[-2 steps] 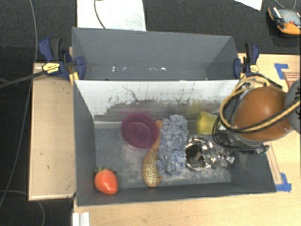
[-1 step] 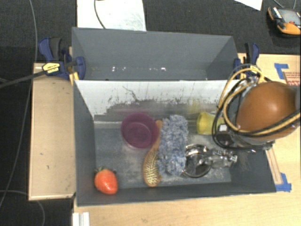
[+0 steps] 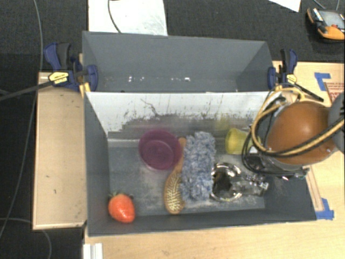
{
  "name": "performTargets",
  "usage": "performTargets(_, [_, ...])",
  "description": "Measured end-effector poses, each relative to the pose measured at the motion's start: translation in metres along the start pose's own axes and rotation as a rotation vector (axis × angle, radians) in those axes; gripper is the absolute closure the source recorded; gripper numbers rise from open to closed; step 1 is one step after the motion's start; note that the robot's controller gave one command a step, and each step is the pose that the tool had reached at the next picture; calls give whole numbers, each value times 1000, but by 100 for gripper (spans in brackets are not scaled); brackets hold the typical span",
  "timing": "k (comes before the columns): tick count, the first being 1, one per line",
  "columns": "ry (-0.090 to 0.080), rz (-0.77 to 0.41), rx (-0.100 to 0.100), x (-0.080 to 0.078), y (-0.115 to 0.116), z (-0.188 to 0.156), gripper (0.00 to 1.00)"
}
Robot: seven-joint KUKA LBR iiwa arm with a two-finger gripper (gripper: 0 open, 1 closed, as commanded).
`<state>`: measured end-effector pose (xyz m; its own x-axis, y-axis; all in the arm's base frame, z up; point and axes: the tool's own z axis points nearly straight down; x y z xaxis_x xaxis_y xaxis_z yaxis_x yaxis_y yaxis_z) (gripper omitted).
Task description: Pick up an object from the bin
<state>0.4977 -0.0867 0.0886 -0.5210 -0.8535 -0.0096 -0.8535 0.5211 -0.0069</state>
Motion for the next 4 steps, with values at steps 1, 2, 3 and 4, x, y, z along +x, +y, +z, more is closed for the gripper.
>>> performTargets(1, [-1,-71,3,1,0,-1,100])
performTargets(2, [-1,-261,1,-49,-2,-42,100])
performTargets(3, [-6,-276,7,-53,-9,-40,100])
performTargets(4, [-3,-416,-2,-38,0,-46,100])
